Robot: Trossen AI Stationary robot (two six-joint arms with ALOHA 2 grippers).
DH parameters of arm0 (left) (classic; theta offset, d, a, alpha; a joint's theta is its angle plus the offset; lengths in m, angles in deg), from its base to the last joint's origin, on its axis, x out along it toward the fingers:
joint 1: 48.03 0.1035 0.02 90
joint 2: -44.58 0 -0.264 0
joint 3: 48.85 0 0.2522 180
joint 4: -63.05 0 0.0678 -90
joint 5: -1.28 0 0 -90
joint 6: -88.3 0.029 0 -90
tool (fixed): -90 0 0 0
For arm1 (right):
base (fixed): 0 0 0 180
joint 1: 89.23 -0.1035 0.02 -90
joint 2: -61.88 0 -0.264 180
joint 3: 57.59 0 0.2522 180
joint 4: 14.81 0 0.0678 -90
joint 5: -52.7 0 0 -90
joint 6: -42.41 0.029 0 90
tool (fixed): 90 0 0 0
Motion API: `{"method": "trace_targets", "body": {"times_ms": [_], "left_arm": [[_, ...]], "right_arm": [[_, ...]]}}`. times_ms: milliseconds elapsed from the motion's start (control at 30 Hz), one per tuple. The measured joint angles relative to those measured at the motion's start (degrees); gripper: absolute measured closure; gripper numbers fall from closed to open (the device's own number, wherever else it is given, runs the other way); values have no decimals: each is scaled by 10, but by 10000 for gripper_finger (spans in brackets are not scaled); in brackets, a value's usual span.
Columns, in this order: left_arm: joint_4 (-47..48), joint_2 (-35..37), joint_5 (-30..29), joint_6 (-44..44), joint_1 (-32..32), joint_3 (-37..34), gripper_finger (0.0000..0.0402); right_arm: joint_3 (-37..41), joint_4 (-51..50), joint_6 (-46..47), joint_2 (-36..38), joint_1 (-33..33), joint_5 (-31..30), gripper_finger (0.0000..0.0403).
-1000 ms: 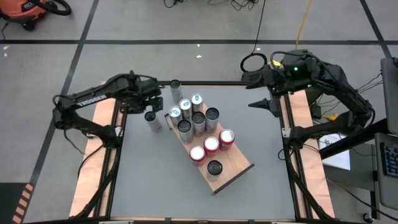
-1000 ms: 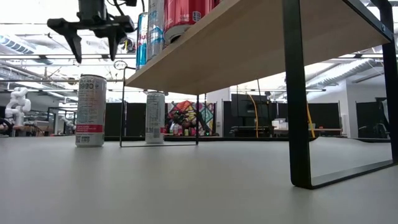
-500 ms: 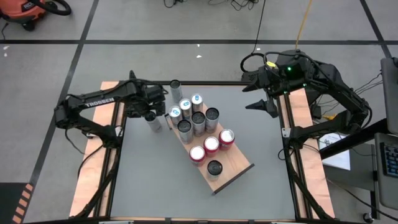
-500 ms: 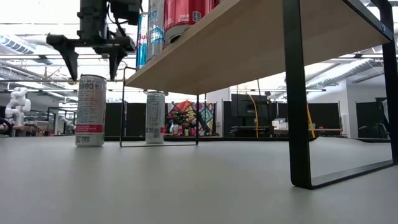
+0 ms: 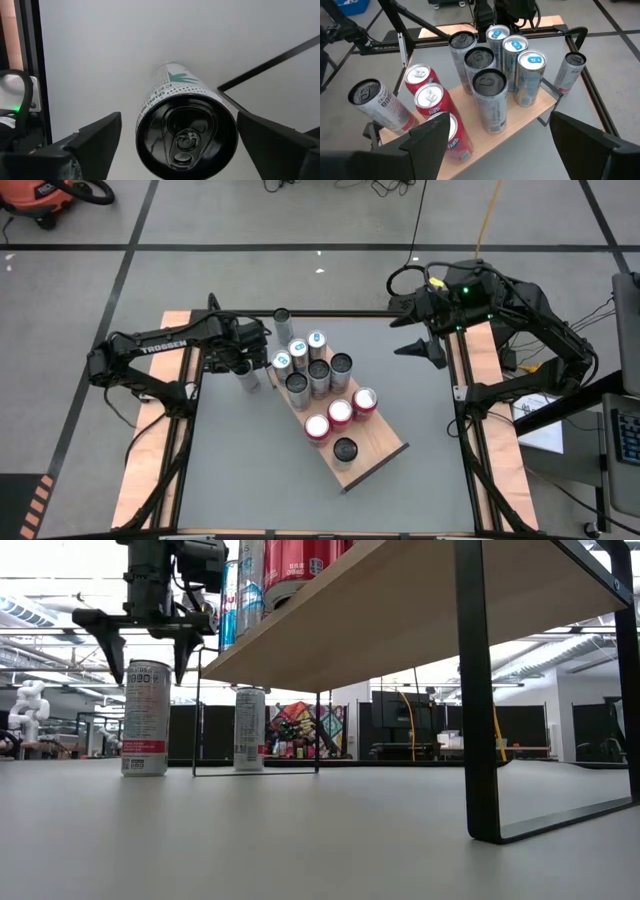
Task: Place canned beverage on shelf
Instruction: Put the bottom red soda can on the shelf aligned with the other red soda can
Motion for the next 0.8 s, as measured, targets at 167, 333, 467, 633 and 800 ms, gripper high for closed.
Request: {"method": "trace_targets", "body": {"times_ms": [167,333,467,633,800], "left_arm": [[0,0,0,4,0,0,67],[0,0,0,31,0,0,121],[-2,3,2,49,0,-7,154],[-10,6,3,73,0,-9,159],[-1,21,14,80,0,19,159]], "right_arm": [[0,22,22,0,0,-1,90],[0,39,51,0,0,0,90],[0,47,68,0,-1,0,90],[0,71,86,3,-12,0,90],[0,103,111,3,-30,0,90]]}}
